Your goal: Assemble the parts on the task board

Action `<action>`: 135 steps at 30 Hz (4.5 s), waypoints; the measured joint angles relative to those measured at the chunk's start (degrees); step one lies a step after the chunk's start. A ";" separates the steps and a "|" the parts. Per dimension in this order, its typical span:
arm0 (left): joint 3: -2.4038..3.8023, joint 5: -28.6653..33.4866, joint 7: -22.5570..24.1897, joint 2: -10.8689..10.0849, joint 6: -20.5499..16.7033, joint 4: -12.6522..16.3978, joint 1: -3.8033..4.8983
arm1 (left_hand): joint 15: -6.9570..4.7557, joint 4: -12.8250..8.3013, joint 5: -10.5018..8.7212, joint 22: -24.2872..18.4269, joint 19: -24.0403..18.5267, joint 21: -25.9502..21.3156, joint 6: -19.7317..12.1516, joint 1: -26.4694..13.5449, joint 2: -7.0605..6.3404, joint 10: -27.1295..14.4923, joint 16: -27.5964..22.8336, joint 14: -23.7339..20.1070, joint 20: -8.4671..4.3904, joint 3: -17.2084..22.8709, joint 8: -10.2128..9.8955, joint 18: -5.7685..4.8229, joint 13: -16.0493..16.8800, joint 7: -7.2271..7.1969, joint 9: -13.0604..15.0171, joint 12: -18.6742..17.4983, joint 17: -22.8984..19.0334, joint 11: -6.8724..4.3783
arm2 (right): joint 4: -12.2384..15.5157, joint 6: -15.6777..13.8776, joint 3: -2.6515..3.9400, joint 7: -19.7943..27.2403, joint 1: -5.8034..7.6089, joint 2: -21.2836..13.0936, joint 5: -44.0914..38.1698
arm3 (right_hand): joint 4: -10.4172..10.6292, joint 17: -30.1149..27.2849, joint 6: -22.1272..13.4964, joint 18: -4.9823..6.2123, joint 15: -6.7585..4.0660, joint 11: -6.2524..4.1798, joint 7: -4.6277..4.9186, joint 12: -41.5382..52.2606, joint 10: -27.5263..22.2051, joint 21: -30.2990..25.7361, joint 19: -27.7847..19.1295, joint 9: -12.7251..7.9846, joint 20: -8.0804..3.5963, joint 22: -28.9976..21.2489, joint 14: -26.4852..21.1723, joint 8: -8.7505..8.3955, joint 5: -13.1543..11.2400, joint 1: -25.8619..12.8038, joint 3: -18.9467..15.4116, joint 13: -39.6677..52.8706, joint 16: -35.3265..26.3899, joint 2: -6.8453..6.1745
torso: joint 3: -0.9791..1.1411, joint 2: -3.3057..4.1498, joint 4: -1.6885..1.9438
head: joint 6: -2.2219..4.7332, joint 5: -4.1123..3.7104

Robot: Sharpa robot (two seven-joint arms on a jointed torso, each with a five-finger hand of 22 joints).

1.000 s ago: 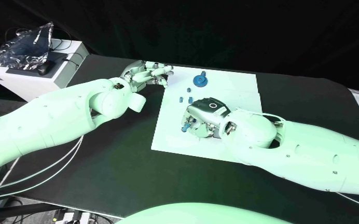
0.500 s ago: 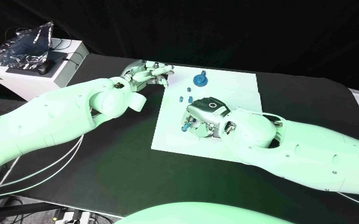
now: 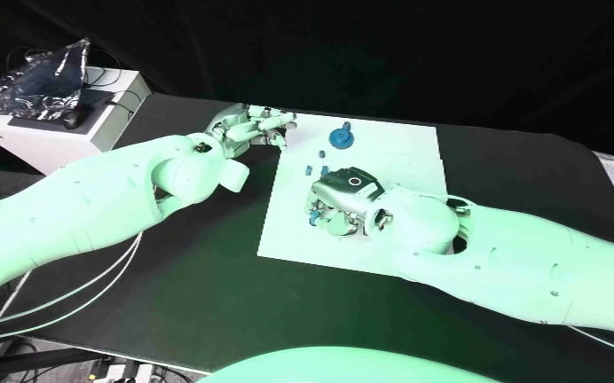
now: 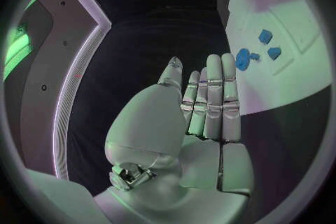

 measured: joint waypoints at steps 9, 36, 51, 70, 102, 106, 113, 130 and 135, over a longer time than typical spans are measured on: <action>-0.02 0.00 -0.06 0.06 -0.01 0.01 0.00 | 0.00 0.00 0.00 -0.01 0.00 0.00 0.00 0.00 0.00 0.00 0.00 0.00 0.00 0.00 0.00 0.00 0.00 0.00 0.00 0.00 0.00 0.00 | 0.17 -0.50 -0.16 0.13 -0.19 -0.21 -0.04 | 2.20 -1.39 -3.49 0.94 1.16 0.37 1.04 0.63 -5.22 -2.67 -0.78 -0.54 0.85 -0.01 -0.52 0.29 4.50 -1.87 -5.60 -0.03 -0.89 -2.74 | 0.01 0.02 -0.03 | 0.26 -0.10; -0.02 0.01 -0.30 0.15 -0.36 -0.39 0.00 | 0.00 -0.01 0.00 0.05 0.00 0.01 -0.21 0.00 0.00 0.00 0.00 0.00 0.00 0.00 0.00 0.00 0.00 0.21 0.00 0.00 -0.07 0.00 | 5.03 -15.65 0.92 2.83 0.35 -10.46 8.81 | 13.85 -9.89 -23.46 3.76 2.99 2.50 0.31 2.19 -15.42 -14.37 0.84 -1.37 3.41 -7.08 -0.62 -0.43 5.64 6.78 -18.79 -0.32 -4.85 -8.42 | 0.17 0.03 -0.14 | 1.53 -1.18; -0.01 0.17 0.68 -0.49 0.20 0.16 -0.21 | 0.00 -0.57 0.00 0.18 0.00 -0.22 -1.88 0.46 -0.46 0.00 0.00 0.00 0.00 0.56 0.00 0.00 0.00 1.02 0.00 0.00 -0.07 0.00 | 8.53 -9.18 1.23 2.71 3.38 -27.04 35.09 | 13.58 -0.17 -6.49 -1.00 -2.73 -5.15 -1.88 46.32 -3.69 -5.79 1.24 11.85 -2.69 -0.13 0.12 9.89 9.33 -6.66 -30.29 49.77 2.90 -0.07 | 0.20 -0.05 -0.87 | 3.53 -5.19; -0.01 0.22 1.74 -1.09 2.13 0.96 -1.37 | 0.00 -0.57 0.00 0.23 0.00 -0.22 -1.87 0.22 -0.69 0.00 0.00 0.00 0.00 0.56 0.00 0.00 0.00 1.01 0.00 0.00 -0.01 0.00 | 11.18 -0.70 0.62 -13.45 3.64 -31.88 34.92 | 19.95 9.10 -4.66 -1.07 -3.14 -6.03 -3.45 58.79 4.19 7.26 1.24 27.11 -2.68 0.01 0.75 5.35 11.74 -13.56 -32.23 71.27 7.37 -0.53 | 0.20 -0.20 -1.29 | 2.57 -8.19; -0.01 0.22 1.76 -1.32 2.47 1.54 -1.42 | 0.00 -0.57 0.00 0.29 0.00 -0.43 -1.65 -0.62 -1.05 -0.21 0.00 0.00 0.00 0.56 0.00 0.00 0.00 0.80 0.00 0.00 0.11 0.21 | 6.11 6.53 -0.44 -17.01 2.92 -23.13 28.45 | 19.34 8.87 -4.66 -1.06 -3.14 -5.82 -3.46 59.08 4.38 6.67 1.23 31.14 -2.66 -0.02 0.74 4.93 11.04 -15.51 -32.61 71.24 7.37 -0.07 | 0.22 -0.05 -1.11 | 1.24 -8.42; 0.00 0.23 1.75 -1.38 2.51 1.57 -1.42 | 0.00 -0.57 0.00 0.29 0.00 -0.43 -1.65 -0.62 -1.05 -0.21 0.00 0.00 0.00 0.56 0.00 0.00 0.00 0.80 0.00 0.00 0.10 0.21 | 5.79 6.94 -0.25 -16.97 2.63 -22.46 27.56 | 16.74 8.87 -4.56 -1.09 -3.14 -5.82 -3.54 59.00 4.39 6.36 1.23 31.86 -2.66 -0.02 0.74 5.28 13.40 -15.18 -32.82 71.24 7.36 0.27 | 0.22 -0.05 -1.12 | 1.10 -8.28; 0.00 0.23 1.73 -1.43 2.55 1.57 -1.42 | 0.00 -0.41 0.00 0.28 0.00 -0.43 -1.65 -0.62 -1.05 -0.21 0.00 0.00 0.00 0.72 0.00 0.00 0.00 0.80 0.00 0.00 0.10 0.21 | 5.75 6.90 -0.13 -16.83 2.42 -22.15 26.82 | 14.30 8.73 -4.55 -1.82 -3.13 -5.80 -3.53 58.88 4.38 6.36 1.22 31.95 -2.65 -0.02 0.74 4.91 20.00 -13.99 -33.25 71.23 7.10 1.34 | 0.22 -0.10 -1.15 | 0.93 -8.07; 0.00 0.25 1.63 -1.45 2.66 1.28 -1.42 | 0.00 -0.41 0.00 0.28 0.00 -0.42 -1.65 -0.61 -1.05 -0.21 0.00 0.00 0.00 0.72 0.00 0.00 0.00 0.80 0.00 0.00 0.09 0.21 | 6.98 3.64 -0.62 -16.93 3.91 -23.17 37.35 | 16.15 9.29 -4.16 -1.90 -3.34 -6.25 -3.96 57.97 4.17 6.36 1.01 32.53 -2.85 0.01 0.95 4.49 25.48 -14.20 -29.79 71.27 7.10 1.55 | 0.14 -0.16 -1.21 | 1.19 -7.64; 0.00 0.30 1.53 -1.38 2.84 1.14 -1.42 | 0.00 -0.41 0.00 0.27 0.00 -0.63 -1.65 -0.61 -1.05 -0.21 0.00 0.00 0.00 0.72 0.00 0.00 0.00 0.80 0.00 0.00 0.09 0.21 | 7.43 2.50 -0.48 -16.94 5.38 -22.59 42.16 | 16.08 9.34 -4.15 -1.91 -3.34 -6.25 -3.97 57.97 4.18 6.36 1.14 32.78 -2.98 0.01 0.95 4.50 25.26 -14.42 -29.72 71.27 7.10 1.76 | 0.10 -0.20 -1.16 | 1.26 -7.68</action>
